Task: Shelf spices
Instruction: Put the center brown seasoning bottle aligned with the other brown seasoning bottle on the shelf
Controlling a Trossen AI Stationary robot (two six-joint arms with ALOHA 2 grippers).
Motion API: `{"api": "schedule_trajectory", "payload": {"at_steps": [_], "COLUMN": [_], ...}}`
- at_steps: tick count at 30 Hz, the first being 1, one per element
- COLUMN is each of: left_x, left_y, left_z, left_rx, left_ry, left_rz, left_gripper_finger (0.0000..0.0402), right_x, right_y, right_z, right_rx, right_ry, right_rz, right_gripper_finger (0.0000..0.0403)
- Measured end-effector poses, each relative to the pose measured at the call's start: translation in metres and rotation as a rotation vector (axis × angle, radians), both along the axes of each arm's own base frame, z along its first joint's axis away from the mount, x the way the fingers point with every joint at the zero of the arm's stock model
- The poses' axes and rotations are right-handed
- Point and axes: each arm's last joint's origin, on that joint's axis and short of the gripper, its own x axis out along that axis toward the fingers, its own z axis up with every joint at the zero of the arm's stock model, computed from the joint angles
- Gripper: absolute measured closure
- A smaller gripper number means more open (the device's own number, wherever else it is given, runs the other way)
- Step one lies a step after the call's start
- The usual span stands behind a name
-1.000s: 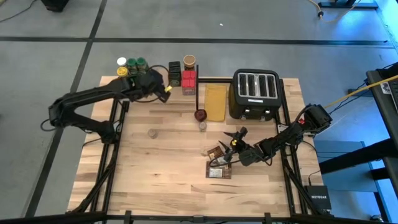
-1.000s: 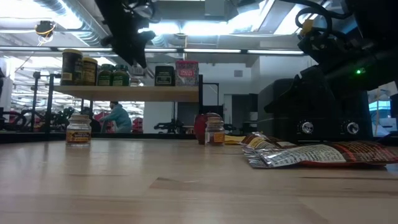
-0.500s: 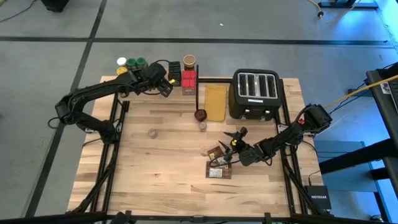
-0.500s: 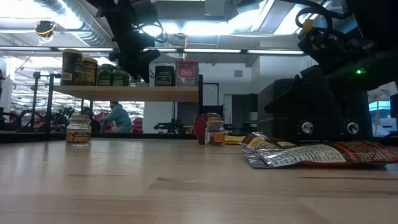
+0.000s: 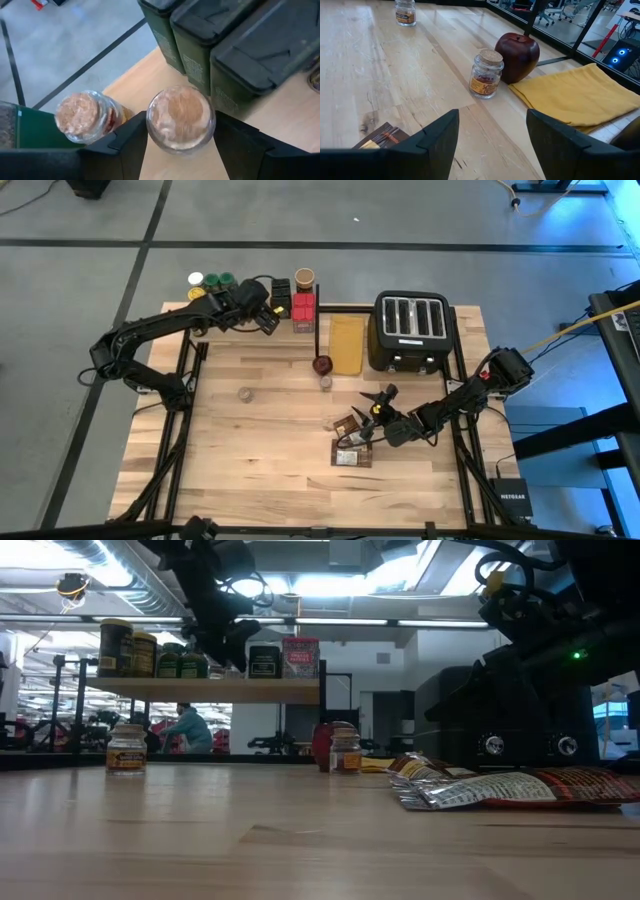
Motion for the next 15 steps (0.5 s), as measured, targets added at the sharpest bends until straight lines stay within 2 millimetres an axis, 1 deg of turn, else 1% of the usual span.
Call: {"api": "schedule_trajectory", "payload": {"at_steps": [9, 15], "left_x": [-0.0021, -0.0008], "left_y": [0.0056, 0.0088], "left_z": [0.0015, 0.0031], "left_rx": [0.02, 0.006], "left_ry": [-0.001, -0.052], "left_rz": [0.003, -0.029], "left_gripper_finger": [0.0192, 0.0192], "right_x": [0.0, 0.0], "right_y": [0.0, 0.0001], "right_z": [0.0, 0.0], "right_rx": [0.002, 0.002], "right_ry": [-0.001, -0.001], "right_rz": [0.0, 0.0], "right_gripper_finger": [0.0166, 0.0166]}}
